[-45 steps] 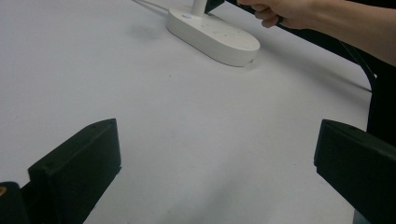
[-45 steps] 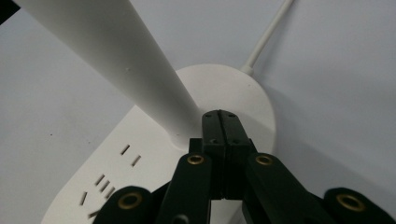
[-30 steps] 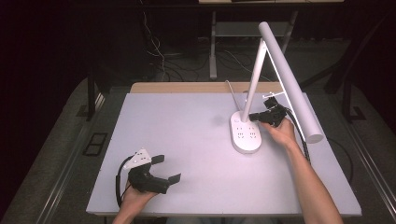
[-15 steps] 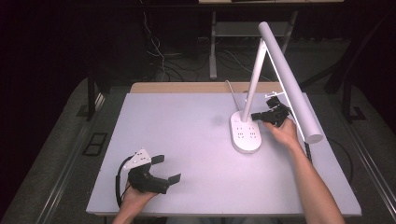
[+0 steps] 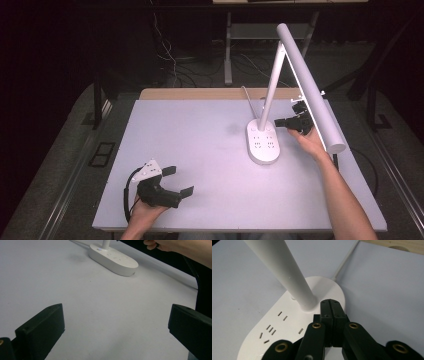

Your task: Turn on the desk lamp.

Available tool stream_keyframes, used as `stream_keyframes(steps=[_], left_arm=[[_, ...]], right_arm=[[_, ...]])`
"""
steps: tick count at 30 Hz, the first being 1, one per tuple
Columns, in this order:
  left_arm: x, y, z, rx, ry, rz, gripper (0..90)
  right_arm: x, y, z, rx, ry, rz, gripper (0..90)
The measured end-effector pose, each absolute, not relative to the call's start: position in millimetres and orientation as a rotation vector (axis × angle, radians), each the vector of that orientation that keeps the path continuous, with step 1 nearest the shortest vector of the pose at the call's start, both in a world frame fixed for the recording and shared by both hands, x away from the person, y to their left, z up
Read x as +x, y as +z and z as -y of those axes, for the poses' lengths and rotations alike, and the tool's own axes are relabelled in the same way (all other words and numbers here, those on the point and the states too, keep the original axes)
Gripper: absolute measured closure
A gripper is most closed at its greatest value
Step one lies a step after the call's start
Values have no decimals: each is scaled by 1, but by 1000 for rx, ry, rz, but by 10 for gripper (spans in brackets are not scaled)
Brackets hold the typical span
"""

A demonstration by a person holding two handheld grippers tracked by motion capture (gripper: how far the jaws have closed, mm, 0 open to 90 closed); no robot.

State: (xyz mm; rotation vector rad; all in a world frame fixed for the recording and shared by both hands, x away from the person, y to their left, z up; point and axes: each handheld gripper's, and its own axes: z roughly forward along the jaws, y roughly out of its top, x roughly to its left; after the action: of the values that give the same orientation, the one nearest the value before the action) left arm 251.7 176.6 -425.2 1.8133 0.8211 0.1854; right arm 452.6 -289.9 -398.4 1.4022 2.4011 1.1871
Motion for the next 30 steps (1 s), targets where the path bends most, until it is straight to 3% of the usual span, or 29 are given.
stream_keyframes(steps=[11,13,26,30], left_arm=[[251,-425,-176,1811,182,-822,0],[251,-425,-176,1810,182,-822,0],[252,-425,-175,1808,180,-820,0],[252,-425,-175,1807,181,-819,0]], right_arm=[[437,-387,301,1407,1205,-2378,896],[433,-383,302,1404,1220,-2372,863],[397,-369,316,1454,1276,-2312,371],[384,-366,320,1451,1300,-2301,135]])
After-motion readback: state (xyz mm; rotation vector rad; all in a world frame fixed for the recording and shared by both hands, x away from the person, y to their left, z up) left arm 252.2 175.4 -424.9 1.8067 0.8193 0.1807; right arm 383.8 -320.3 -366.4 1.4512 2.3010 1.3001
